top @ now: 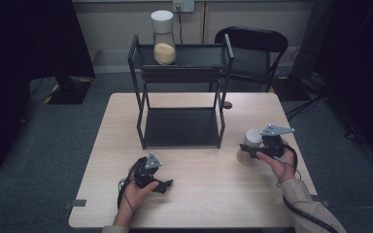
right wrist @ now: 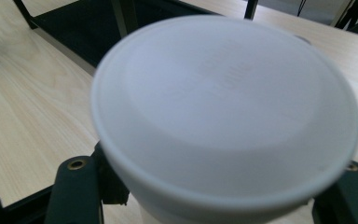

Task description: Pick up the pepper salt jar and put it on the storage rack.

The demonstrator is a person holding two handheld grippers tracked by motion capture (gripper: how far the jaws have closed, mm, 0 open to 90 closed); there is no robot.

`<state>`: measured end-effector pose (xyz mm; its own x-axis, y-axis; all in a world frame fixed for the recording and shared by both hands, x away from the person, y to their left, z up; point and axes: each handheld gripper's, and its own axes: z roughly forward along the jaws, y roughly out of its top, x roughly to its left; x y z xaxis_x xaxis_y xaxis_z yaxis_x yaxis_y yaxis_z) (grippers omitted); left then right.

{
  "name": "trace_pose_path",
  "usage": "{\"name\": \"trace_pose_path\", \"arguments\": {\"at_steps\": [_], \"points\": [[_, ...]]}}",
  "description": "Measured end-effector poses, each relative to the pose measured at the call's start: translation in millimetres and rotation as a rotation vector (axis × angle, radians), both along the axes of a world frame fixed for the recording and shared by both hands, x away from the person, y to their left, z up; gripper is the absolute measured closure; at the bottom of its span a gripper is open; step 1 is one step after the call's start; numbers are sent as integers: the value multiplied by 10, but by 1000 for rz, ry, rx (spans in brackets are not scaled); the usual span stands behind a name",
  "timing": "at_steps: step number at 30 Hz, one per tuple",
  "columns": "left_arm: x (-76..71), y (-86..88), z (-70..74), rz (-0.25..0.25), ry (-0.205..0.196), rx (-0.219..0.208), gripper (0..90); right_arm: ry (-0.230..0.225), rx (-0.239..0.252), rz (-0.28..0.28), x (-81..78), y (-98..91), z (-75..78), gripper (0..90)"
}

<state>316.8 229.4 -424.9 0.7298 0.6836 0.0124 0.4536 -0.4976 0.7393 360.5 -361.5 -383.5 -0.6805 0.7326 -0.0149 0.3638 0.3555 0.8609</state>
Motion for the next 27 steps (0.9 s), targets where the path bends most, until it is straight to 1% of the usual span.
{"name": "trace_pose_path", "arguments": {"at_steps": [4, 7, 11, 14, 18, 22, 27], "points": [[1, 0, 1, -1, 0, 1, 0, -13, -47, 27, 3, 51, 68, 354], [1, 0, 1, -1, -1, 1, 0, 0, -35, 51, 29, 72, 103, 354], [0, 0, 1, -1, 0, 1, 0, 20, -33, 96, 76, 153, 143, 354], [1, 0, 1, -1, -1, 1, 0, 23, -25, 118, 93, 217, 145, 354], [1, 0, 1, -1, -1, 1, 0, 38, -16, 140, 120, 296, 164, 353], [1, 0, 2, -1, 0, 2, 0, 54, -18, 160, 148, 378, 214, 353], [1, 0, 1, -1, -1, 1, 0, 68, -6, 180, 167, 463, 276, 354]]}}
